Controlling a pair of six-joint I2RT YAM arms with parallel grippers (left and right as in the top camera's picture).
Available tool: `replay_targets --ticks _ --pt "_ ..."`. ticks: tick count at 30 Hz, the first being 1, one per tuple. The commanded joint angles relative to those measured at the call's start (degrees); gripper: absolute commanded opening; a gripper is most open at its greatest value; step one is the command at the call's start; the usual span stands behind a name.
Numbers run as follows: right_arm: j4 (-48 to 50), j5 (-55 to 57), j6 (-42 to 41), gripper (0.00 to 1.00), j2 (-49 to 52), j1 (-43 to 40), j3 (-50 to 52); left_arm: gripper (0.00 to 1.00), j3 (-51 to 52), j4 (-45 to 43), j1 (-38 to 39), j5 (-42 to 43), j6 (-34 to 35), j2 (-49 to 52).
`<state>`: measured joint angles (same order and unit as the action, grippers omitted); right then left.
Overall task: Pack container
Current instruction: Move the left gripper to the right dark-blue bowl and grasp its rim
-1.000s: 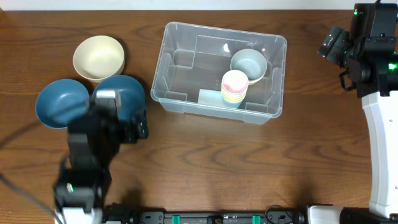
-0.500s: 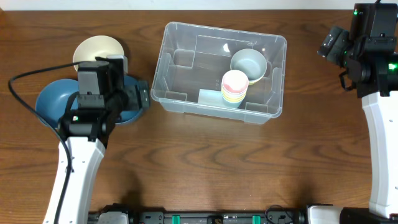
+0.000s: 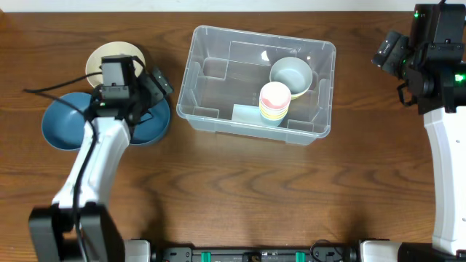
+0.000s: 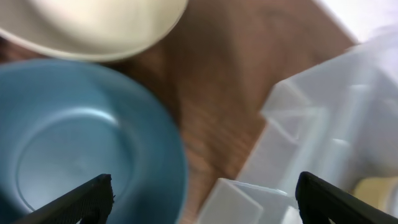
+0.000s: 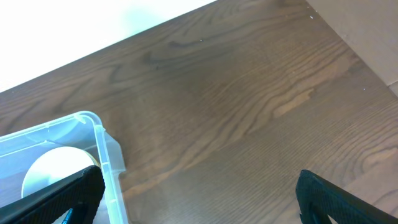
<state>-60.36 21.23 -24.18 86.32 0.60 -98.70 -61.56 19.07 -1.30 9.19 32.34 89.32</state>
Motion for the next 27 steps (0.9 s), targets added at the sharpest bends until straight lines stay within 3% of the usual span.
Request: replay_targets --ticks 1,4,9,20,27 --pt "0.1 0.4 -1.0 0.99 0.2 -0.2 -0.3 0.94 -0.9 -0.1 -0.2 -2.1 2.2 3.0" --pt "0.1 0.4 -1.1 0.99 0.2 -0.2 -0.3 0.92 -0.9 -0.1 -0.2 -3.7 2.2 5.0" --pt "0.1 0.4 -1.0 0.99 0.2 -0.2 -0.3 0.67 -0.9 -0.2 -0.2 -3.9 2.2 7.3" --pt "0.1 0.4 -1.0 0.99 0.2 -0.2 -0.3 0.64 -0.9 -3.9 -0.2 -3.9 2.0 14.1" --pt "0.1 0.4 -1.0 0.99 0.2 -0.2 -0.3 0.25 -0.9 -4.2 -0.2 -3.8 2.0 14.6"
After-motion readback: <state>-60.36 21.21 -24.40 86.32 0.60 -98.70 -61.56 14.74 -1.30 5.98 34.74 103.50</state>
